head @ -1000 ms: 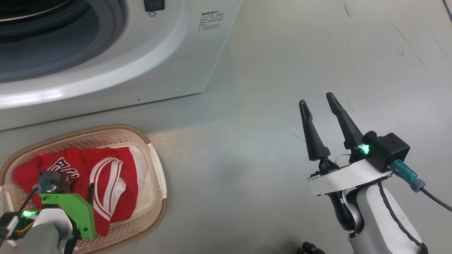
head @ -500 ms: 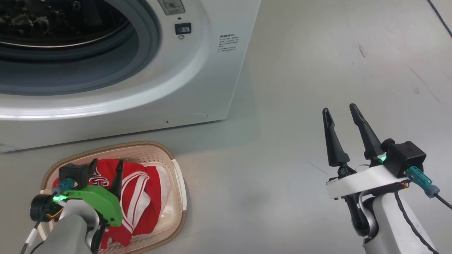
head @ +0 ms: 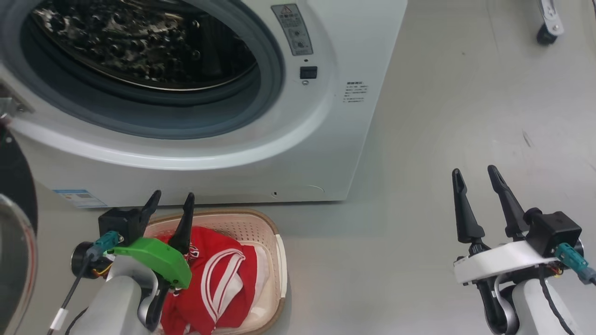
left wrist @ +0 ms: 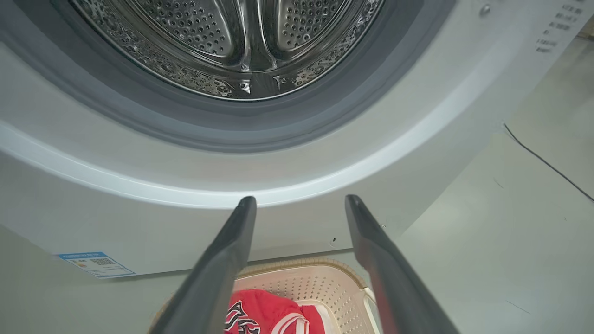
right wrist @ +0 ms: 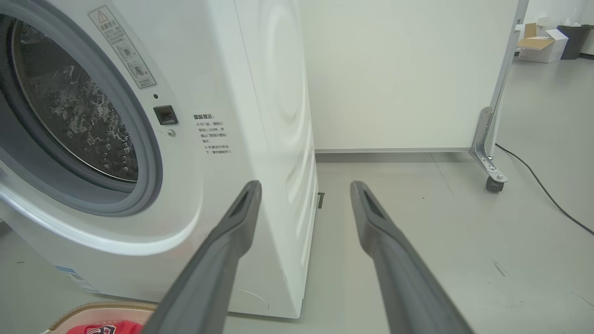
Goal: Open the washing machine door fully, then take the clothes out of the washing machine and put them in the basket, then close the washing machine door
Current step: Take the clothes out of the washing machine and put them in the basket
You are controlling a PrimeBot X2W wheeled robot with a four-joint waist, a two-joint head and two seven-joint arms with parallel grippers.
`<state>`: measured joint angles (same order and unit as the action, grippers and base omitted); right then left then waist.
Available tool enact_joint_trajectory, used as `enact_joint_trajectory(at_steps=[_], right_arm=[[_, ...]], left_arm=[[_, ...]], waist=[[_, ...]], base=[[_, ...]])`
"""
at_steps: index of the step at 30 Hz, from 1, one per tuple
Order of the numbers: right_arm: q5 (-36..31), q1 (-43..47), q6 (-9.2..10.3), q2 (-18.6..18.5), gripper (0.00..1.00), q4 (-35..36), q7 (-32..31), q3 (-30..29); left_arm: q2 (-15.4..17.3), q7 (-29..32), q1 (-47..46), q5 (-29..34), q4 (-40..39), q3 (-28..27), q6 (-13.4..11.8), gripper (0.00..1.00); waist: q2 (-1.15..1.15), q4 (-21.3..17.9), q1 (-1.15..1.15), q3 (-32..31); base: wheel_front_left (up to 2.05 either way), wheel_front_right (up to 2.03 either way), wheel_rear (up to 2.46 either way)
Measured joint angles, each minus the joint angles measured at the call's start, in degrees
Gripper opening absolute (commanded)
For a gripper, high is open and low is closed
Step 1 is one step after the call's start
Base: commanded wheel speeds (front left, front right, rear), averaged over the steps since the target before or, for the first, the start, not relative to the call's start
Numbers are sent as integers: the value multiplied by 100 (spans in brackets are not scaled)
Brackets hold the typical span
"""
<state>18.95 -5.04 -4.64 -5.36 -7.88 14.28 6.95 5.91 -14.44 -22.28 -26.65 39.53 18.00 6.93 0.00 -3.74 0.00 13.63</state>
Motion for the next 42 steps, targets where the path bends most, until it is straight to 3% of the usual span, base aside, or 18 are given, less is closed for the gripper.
enact_joint_trajectory(at_steps=[5, 18, 42], right_arm=[[0, 276, 0, 2, 100, 18, 0, -43], [10, 753, -34, 26, 100, 166, 0, -152], [10, 1029, -82, 73, 100, 328, 0, -73]], left_arm=[[0, 0, 146, 22, -676, -178, 0, 100], [32, 0, 1162, 169, -1573, -571, -11, 100], [-80, 0, 2017, 479, -2574, -699, -92, 100]], waist=[[0, 305, 0, -343], [0, 777, 0, -1119], [0, 925, 0, -1282]], base=[[0, 0, 0], [0, 0, 0], [0, 0, 0]])
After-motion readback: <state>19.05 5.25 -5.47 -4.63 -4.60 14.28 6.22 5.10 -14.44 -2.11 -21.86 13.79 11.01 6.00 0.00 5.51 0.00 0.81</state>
